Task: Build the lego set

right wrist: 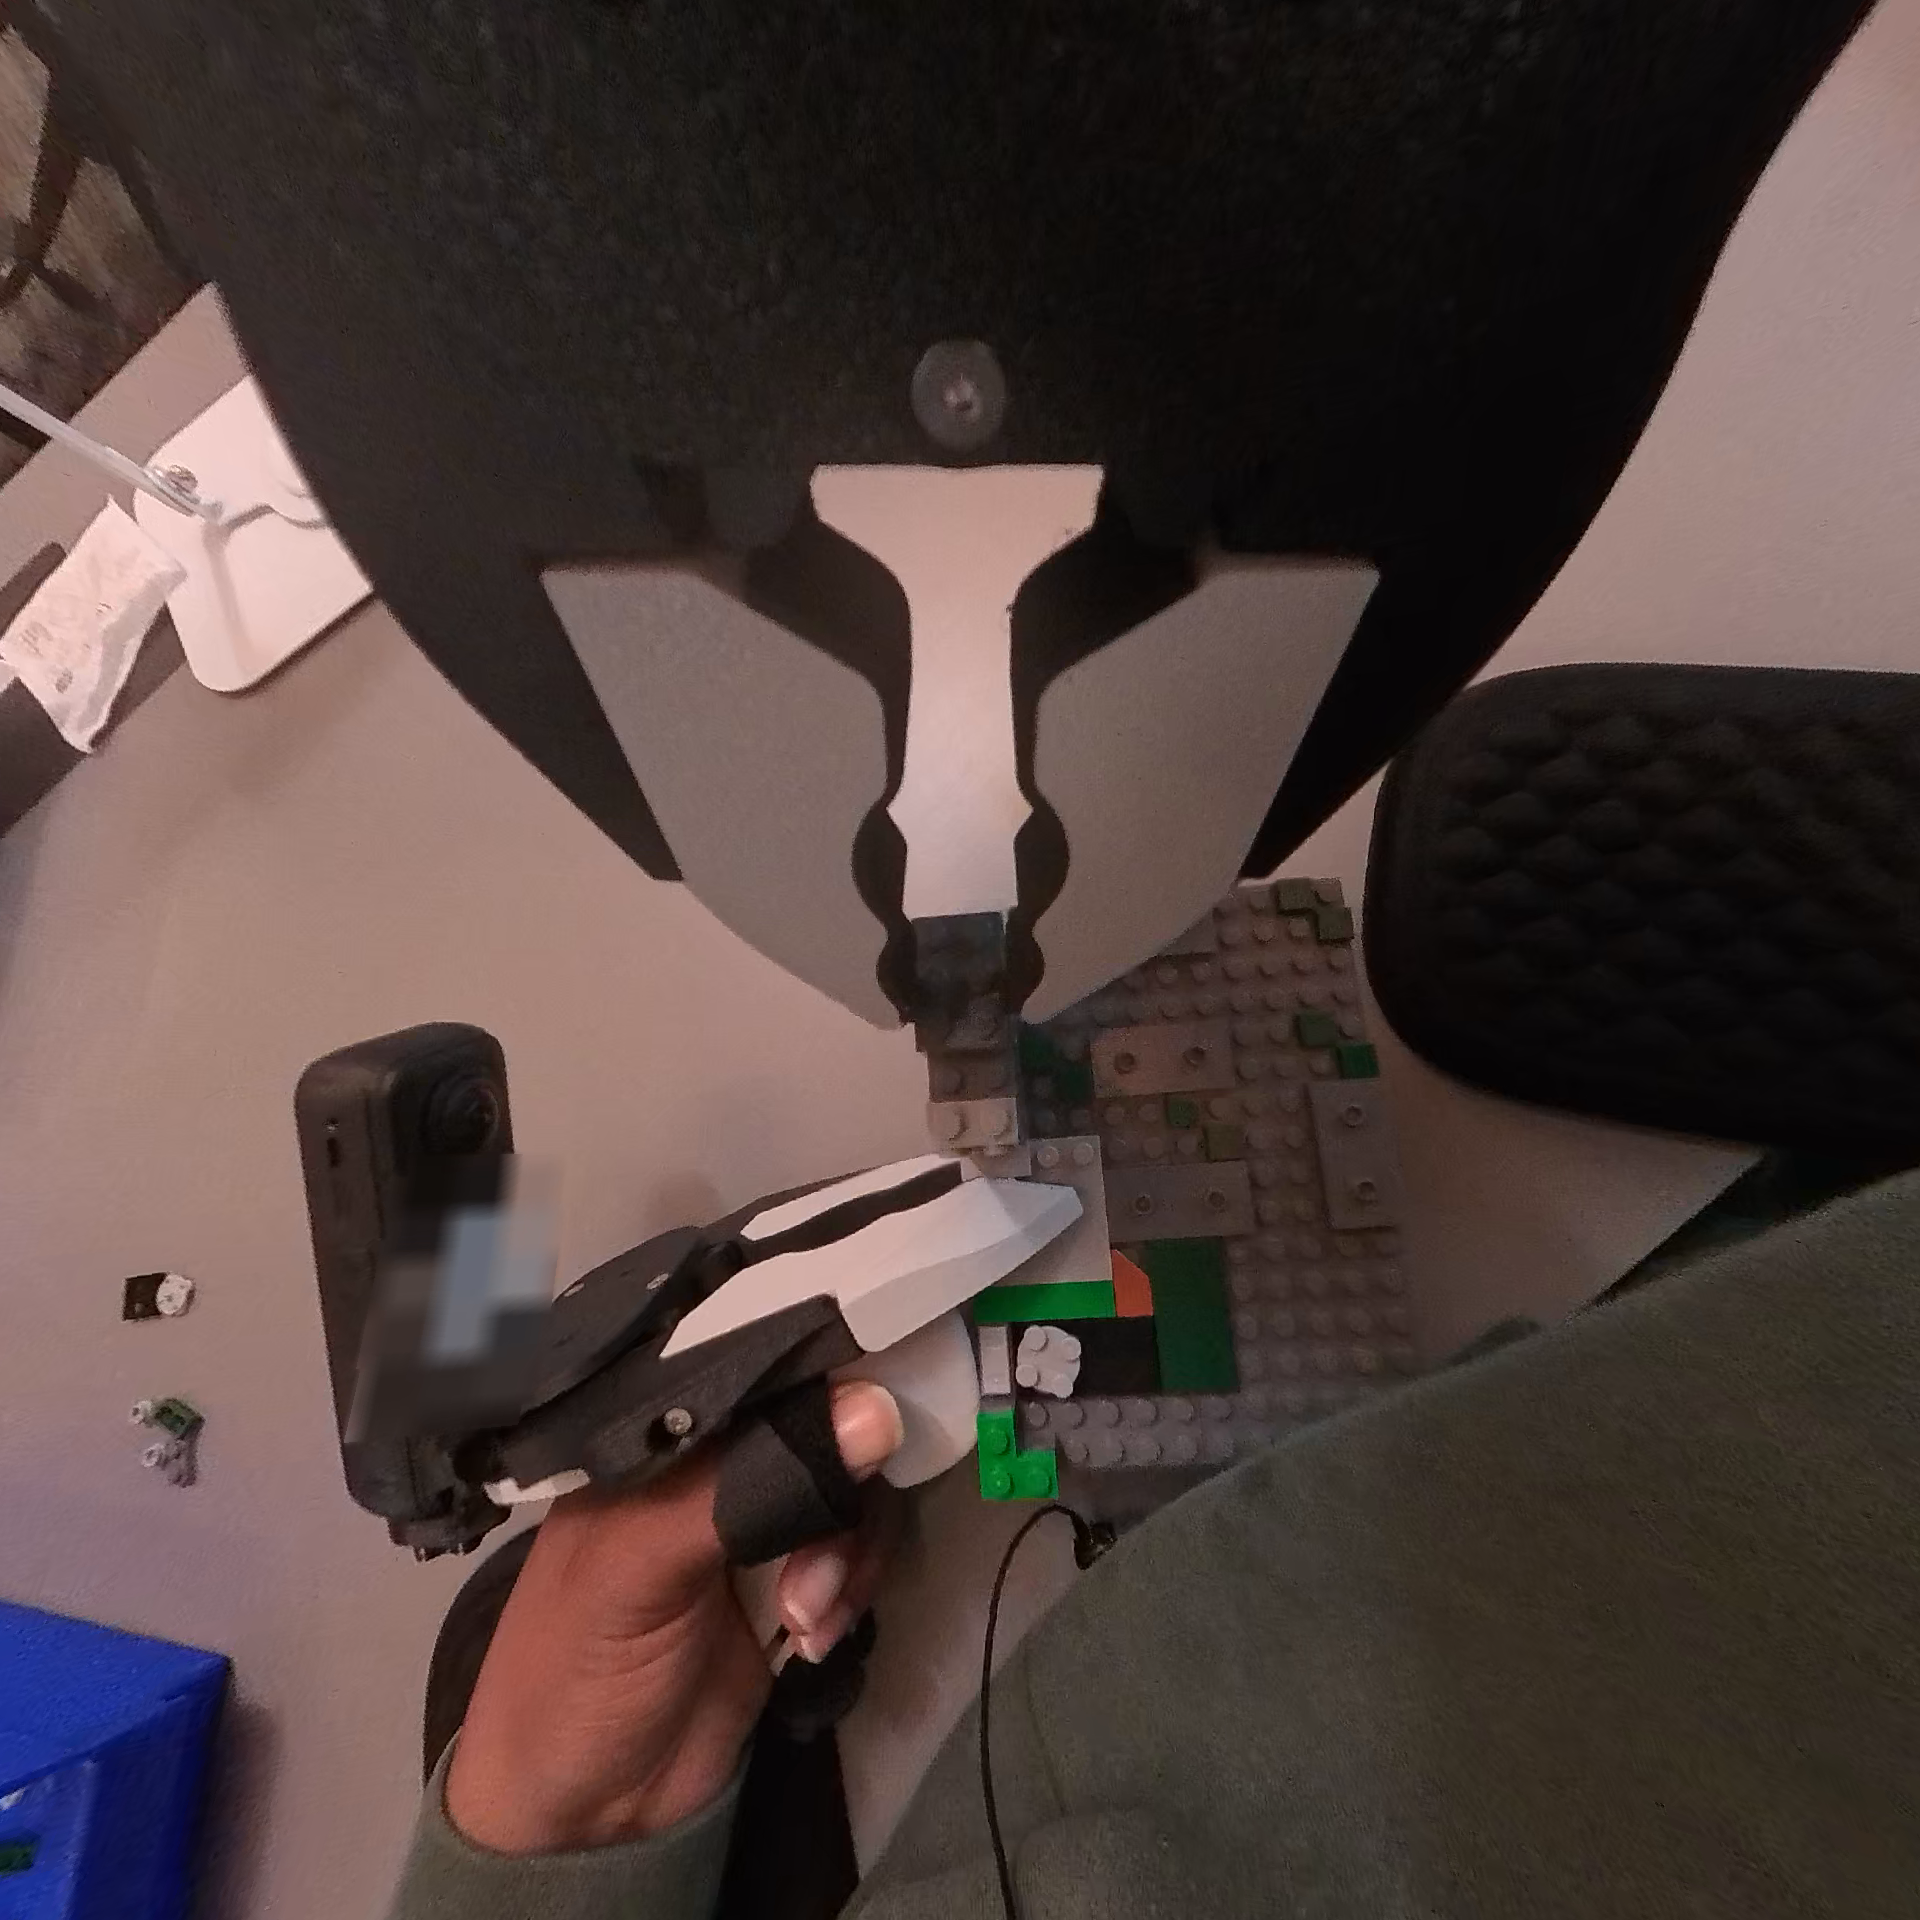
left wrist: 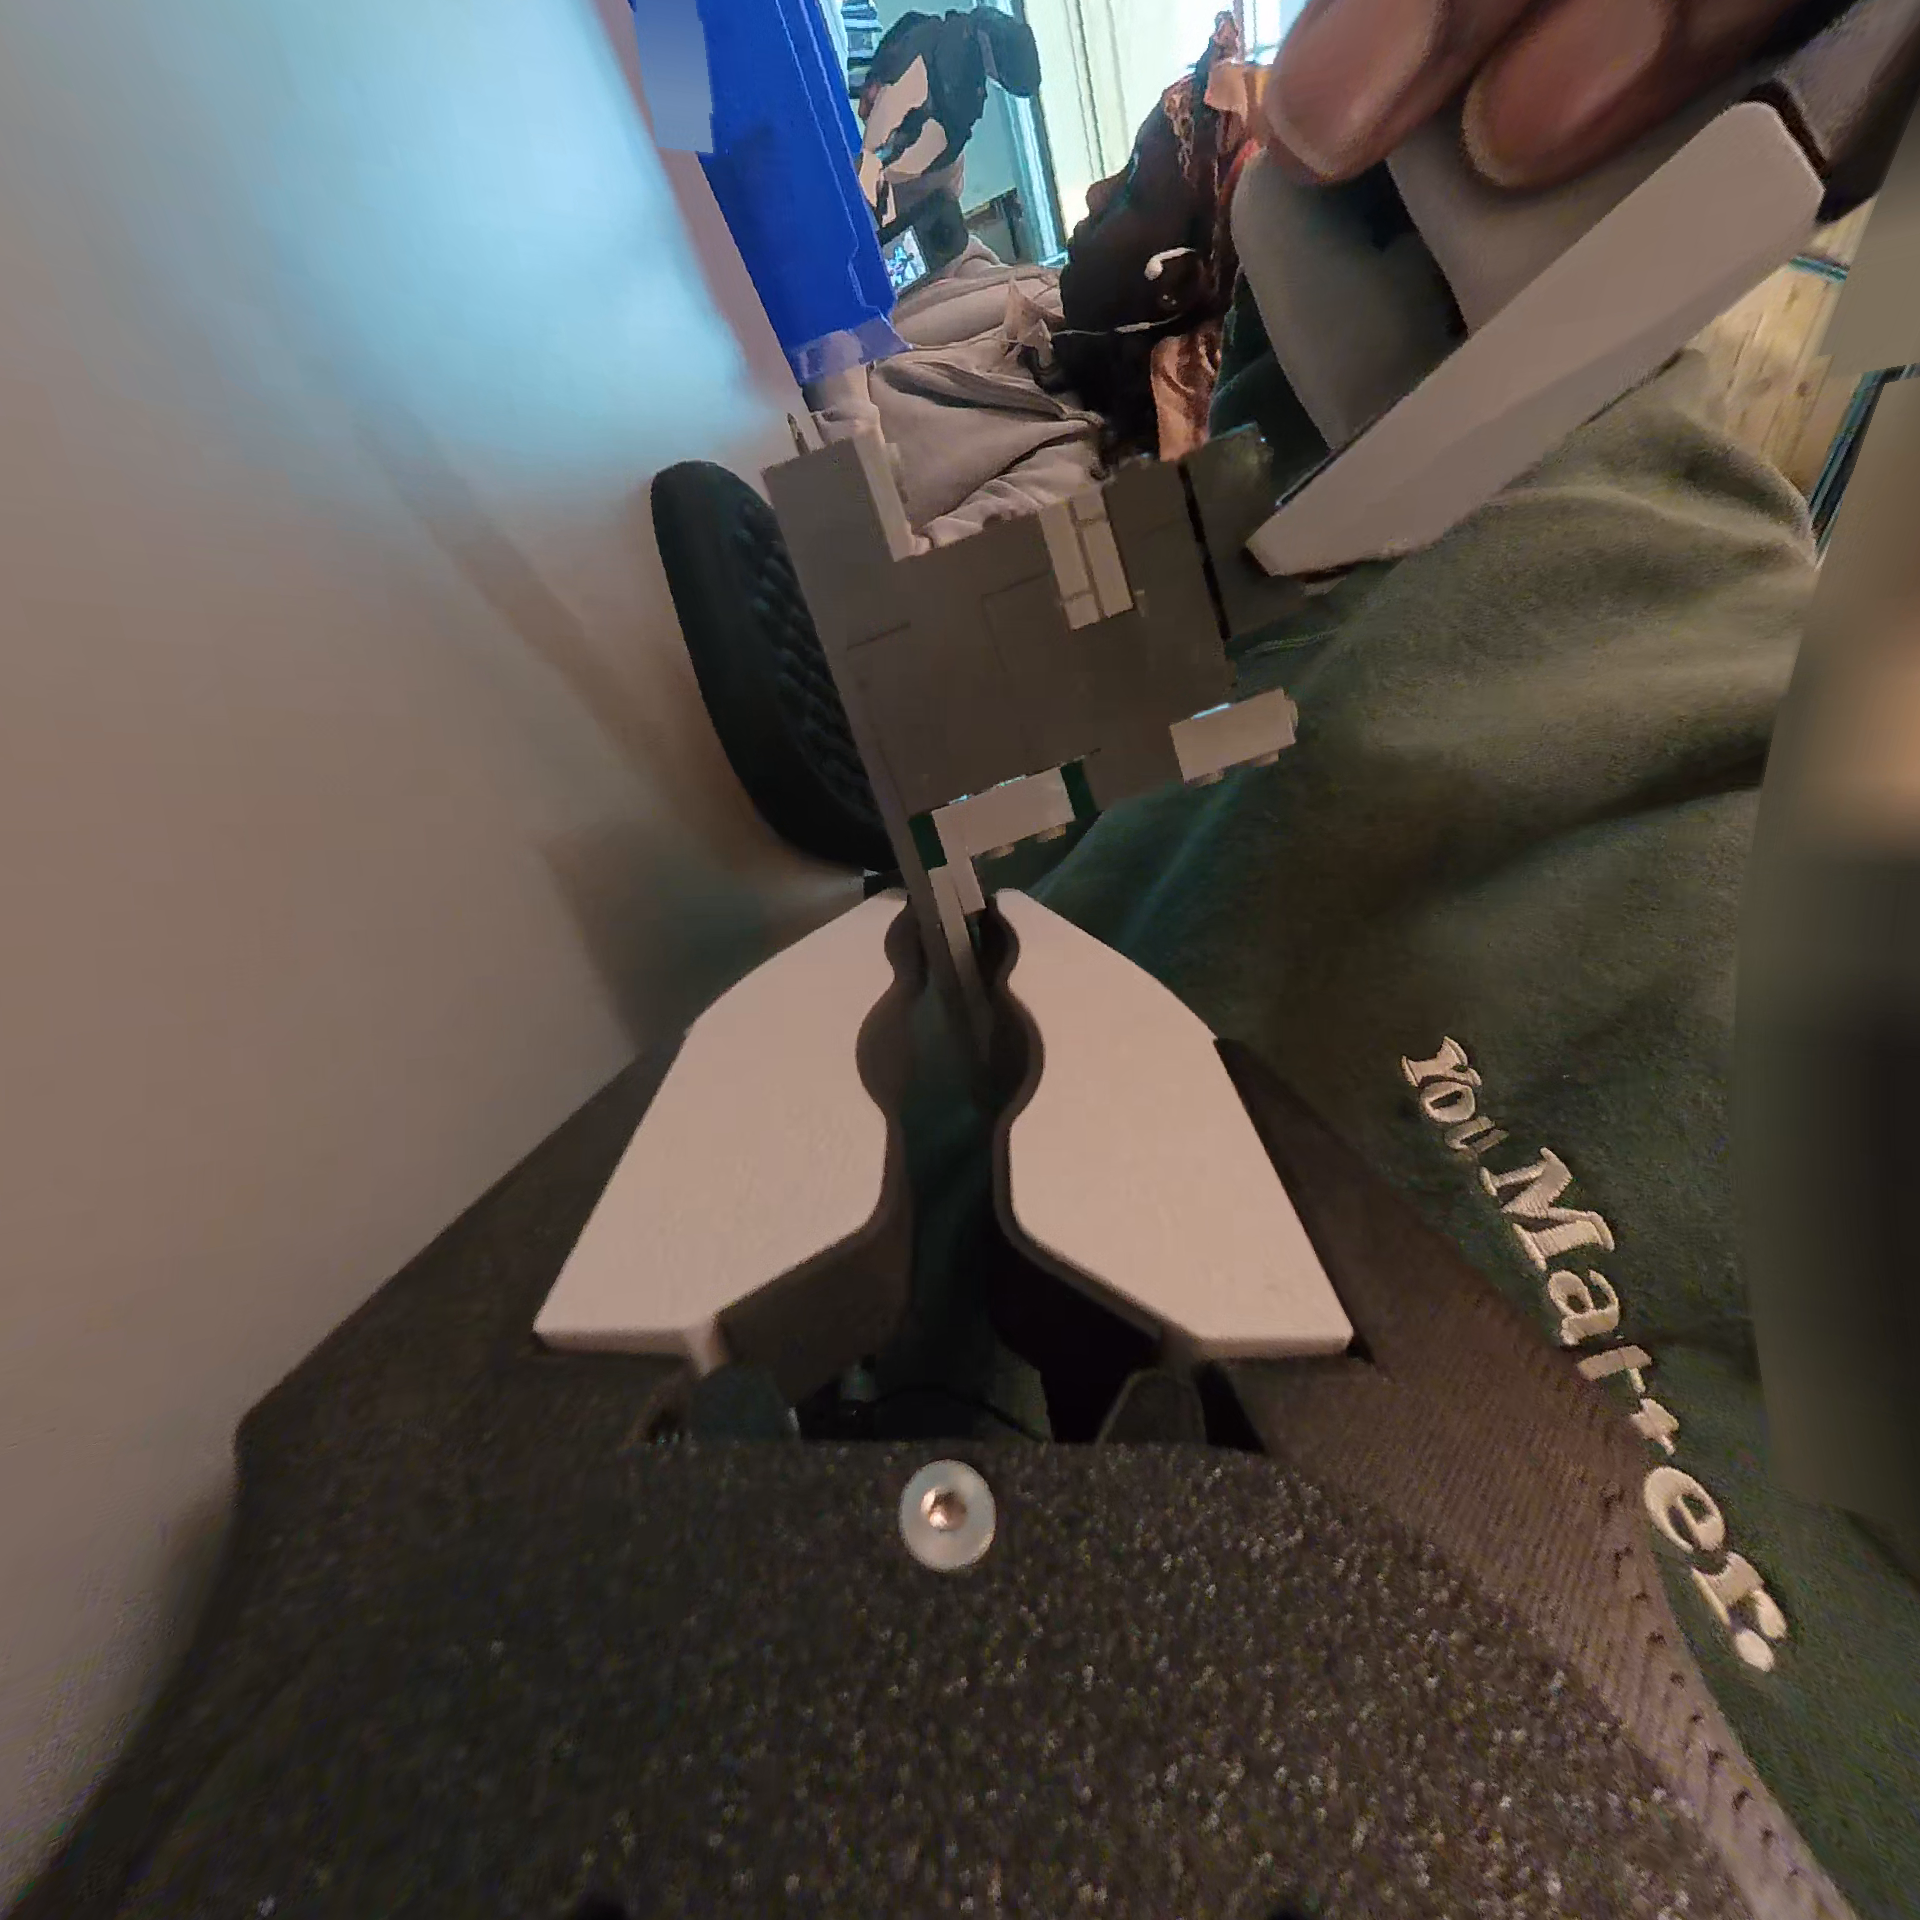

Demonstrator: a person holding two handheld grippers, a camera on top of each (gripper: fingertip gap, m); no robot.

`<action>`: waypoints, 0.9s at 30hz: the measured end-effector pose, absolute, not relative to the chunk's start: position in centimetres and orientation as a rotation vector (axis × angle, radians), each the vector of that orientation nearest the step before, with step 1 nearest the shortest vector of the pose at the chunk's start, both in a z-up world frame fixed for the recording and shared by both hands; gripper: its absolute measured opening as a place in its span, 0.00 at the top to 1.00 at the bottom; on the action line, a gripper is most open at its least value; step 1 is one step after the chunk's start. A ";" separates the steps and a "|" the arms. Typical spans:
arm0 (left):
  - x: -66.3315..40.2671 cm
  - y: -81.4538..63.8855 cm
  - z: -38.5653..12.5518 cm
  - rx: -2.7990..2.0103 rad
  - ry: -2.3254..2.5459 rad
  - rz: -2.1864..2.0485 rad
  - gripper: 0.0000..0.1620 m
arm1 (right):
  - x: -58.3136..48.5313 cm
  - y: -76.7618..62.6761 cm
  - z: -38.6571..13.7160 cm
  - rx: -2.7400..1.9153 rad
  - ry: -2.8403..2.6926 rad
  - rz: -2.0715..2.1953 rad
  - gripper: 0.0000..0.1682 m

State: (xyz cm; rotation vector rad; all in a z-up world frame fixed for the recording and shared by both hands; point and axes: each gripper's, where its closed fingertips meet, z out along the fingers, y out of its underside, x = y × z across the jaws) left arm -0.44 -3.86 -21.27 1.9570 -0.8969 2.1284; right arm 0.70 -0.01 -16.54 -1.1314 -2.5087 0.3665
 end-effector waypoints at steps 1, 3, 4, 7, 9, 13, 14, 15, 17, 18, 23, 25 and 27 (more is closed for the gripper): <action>-0.4 -3.8 -21.4 1.962 -0.900 2.123 0.94 | 0.7 -0.1 -16.5 -1.126 -2.508 0.361 0.90; -0.4 -3.9 -21.5 1.965 -0.899 2.116 0.94 | 0.7 -0.1 -16.7 -1.116 -2.516 0.337 0.90; -0.4 -3.9 -21.5 1.966 -0.898 2.117 0.94 | 0.7 -0.1 -16.7 -1.117 -2.515 0.332 0.90; -0.4 -3.7 -21.5 1.968 -0.888 2.122 0.94 | 0.7 0.0 -16.7 -1.115 -2.506 0.307 0.90; -0.4 -3.7 -21.5 1.968 -0.885 2.127 0.94 | 0.6 0.0 -16.7 -1.111 -2.502 0.291 0.90; -0.4 -3.7 -21.3 1.963 -0.891 2.138 0.94 | 0.9 0.4 -16.9 -1.116 -2.510 0.248 0.89; -0.4 -3.7 -21.3 1.963 -0.880 2.136 0.94 | 0.9 0.3 -16.9 -1.116 -2.504 0.265 0.89; -0.4 -3.6 -21.4 1.962 -0.868 2.136 0.94 | 0.8 0.2 -16.7 -1.117 -2.492 0.286 0.89; -0.5 -3.6 -21.3 1.956 -0.853 2.141 0.94 | 0.8 0.5 -16.6 -1.119 -2.489 0.263 0.89; -0.5 -3.6 -21.3 1.956 -0.853 2.140 0.94 | 0.8 0.6 -16.5 -1.116 -2.486 0.260 0.89; -0.4 -3.7 -21.3 1.941 -0.845 2.139 0.94 | 0.8 0.5 -16.5 -1.115 -2.484 0.273 0.89; -0.4 -3.7 -21.2 1.934 -0.840 2.141 0.94 | 0.8 0.5 -16.6 -1.113 -2.487 0.270 0.89; -0.4 -3.7 -21.3 1.931 -0.836 2.139 0.94 | 0.9 0.6 -16.6 -1.118 -2.488 0.269 0.89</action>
